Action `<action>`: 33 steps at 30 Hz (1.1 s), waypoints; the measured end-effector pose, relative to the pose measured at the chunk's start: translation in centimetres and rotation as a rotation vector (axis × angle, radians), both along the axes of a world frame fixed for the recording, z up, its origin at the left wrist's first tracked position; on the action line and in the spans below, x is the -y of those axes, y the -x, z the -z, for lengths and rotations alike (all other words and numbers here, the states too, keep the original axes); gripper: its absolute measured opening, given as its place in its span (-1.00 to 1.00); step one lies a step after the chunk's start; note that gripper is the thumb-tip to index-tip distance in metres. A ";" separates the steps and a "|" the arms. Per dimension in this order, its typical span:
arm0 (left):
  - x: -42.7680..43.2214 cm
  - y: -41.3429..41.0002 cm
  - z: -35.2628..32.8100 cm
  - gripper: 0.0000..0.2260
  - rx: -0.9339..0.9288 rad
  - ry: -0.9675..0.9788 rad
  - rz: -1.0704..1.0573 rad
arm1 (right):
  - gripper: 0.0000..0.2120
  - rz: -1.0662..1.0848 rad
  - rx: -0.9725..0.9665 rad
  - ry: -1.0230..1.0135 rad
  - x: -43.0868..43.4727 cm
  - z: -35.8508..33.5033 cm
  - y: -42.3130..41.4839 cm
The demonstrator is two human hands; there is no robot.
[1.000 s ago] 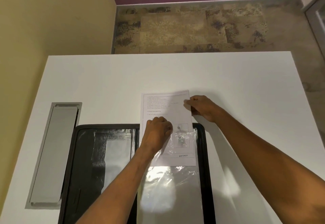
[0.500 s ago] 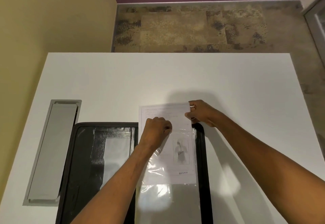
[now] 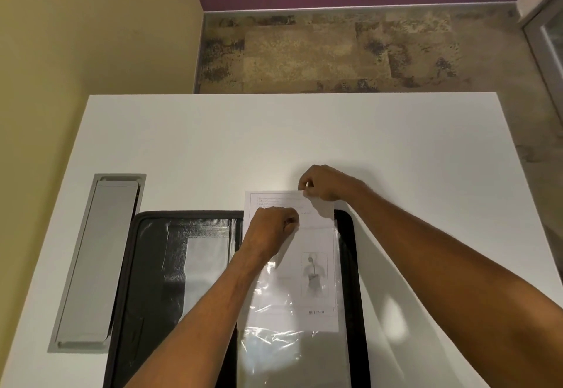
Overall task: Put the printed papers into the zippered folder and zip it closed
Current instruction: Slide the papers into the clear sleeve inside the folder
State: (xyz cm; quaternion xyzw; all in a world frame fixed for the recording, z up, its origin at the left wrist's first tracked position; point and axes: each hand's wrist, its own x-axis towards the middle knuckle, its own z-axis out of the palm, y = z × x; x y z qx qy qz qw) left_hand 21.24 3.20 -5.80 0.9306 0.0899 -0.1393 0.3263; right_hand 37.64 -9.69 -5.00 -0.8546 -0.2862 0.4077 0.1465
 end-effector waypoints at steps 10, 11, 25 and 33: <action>0.0 0.4 0.1 -0.90 -0.011 0.009 0.022 | -0.78 -0.126 -0.051 0.016 -0.9 -0.4 3.2; 0.0 0.4 0.2 -0.90 -0.009 0.012 0.022 | -0.78 -0.114 -0.057 0.019 -0.8 -0.4 3.4; 0.1 1.0 1.3 -0.92 0.099 0.022 -0.091 | -0.79 -0.040 0.078 0.021 0.6 1.1 8.7; -1.5 0.6 1.3 -0.79 -0.064 -0.159 0.179 | -0.82 -0.008 0.114 0.006 1.4 0.7 9.9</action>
